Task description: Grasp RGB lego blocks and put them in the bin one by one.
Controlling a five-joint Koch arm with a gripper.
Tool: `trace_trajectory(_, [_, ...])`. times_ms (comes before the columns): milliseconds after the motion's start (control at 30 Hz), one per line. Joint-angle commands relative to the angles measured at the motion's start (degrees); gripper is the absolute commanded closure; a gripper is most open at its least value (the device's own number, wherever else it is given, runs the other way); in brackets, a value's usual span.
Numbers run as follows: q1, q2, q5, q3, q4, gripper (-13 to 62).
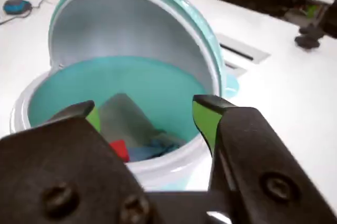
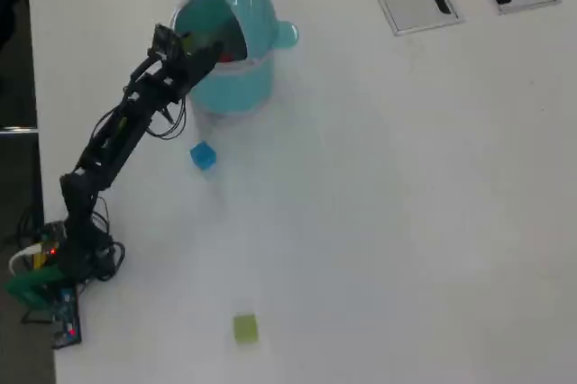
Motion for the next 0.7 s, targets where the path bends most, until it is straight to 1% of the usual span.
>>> trace_trajectory(0, [1.93,6.15,-0.70,-0.79,-0.62,16.3])
trace_trajectory(167, [4.31,11.78,-0.18,4.22,-0.79,16.3])
trace_trajectory(400, [10.81,19.69,0.97,11.95,-1.14,16.3])
trace_trajectory(567, [18.63,25.93,0.35,24.79,-15.21,16.3])
trace_trajectory(667, [23.20,27.25,-0.18,27.77,-19.69,16.2])
